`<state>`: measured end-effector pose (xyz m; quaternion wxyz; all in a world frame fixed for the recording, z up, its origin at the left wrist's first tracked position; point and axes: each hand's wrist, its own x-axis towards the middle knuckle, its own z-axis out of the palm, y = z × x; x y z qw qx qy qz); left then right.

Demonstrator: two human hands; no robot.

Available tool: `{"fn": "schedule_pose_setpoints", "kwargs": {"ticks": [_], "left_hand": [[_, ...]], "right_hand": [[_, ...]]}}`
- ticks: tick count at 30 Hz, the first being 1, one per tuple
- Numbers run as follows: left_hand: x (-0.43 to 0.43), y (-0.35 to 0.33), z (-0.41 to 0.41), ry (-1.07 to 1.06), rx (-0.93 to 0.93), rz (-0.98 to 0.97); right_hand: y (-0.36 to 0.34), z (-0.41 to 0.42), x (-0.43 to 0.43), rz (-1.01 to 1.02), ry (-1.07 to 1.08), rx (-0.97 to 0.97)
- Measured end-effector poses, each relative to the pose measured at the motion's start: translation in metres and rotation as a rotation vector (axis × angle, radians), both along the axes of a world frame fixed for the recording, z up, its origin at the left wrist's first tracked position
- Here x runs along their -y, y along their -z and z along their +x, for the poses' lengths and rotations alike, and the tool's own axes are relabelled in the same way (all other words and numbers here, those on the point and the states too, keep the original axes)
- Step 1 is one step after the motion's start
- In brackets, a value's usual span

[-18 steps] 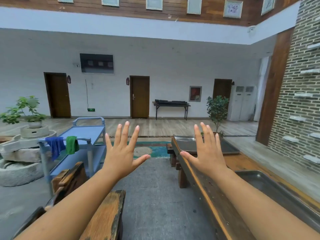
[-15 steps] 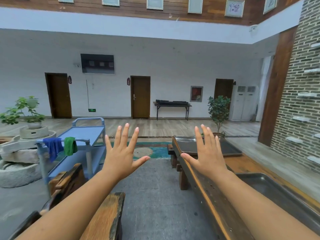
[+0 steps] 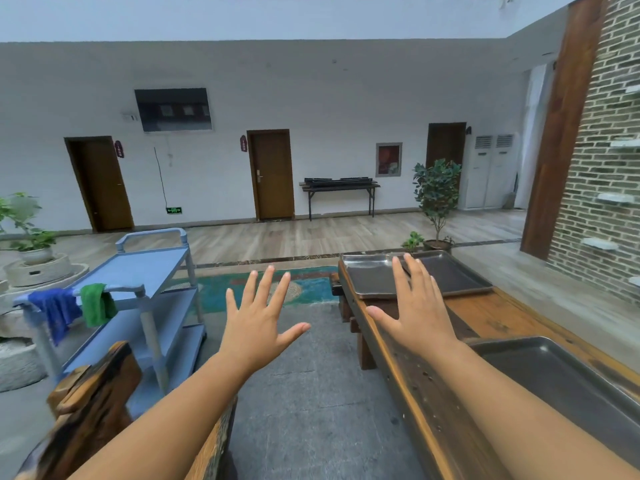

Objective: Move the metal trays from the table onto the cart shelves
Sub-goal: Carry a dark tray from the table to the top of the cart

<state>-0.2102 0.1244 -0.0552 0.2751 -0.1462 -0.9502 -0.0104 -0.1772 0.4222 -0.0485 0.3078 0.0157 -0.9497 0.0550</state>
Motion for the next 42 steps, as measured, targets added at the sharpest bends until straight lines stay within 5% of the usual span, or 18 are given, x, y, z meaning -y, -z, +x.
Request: {"fn": "schedule_pose_setpoints", "kwargs": {"ticks": [21, 42], "left_hand": [[-0.188, 0.061, -0.301, 0.595, 0.164, -0.032], [-0.544, 0.142, -0.325, 1.045, 0.307, -0.169]], "right_hand": [[0.085, -0.142, -0.139, -0.200, 0.465, 0.206], [0.182, -0.041, -0.366, -0.468, 0.972, 0.208]]}}
